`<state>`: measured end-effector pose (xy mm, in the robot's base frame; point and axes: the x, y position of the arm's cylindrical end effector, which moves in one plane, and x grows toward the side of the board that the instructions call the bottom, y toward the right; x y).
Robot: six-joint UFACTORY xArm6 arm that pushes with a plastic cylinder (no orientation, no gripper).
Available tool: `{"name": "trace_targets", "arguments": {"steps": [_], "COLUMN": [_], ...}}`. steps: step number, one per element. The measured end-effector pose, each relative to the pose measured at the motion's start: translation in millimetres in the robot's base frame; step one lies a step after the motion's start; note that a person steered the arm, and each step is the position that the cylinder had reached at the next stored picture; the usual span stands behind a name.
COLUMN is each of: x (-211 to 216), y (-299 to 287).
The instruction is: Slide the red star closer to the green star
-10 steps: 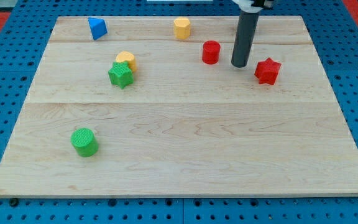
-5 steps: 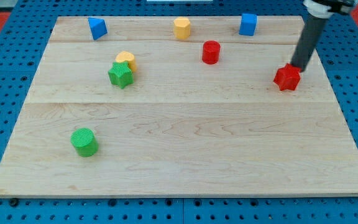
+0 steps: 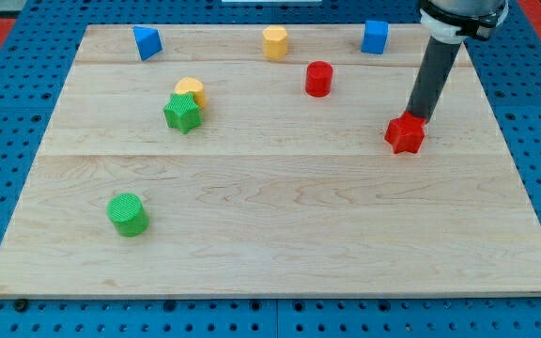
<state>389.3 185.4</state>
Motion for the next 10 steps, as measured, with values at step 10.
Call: {"name": "trace_targets", "arguments": {"steps": [10], "x": [18.1], "y": [-196.4]}}
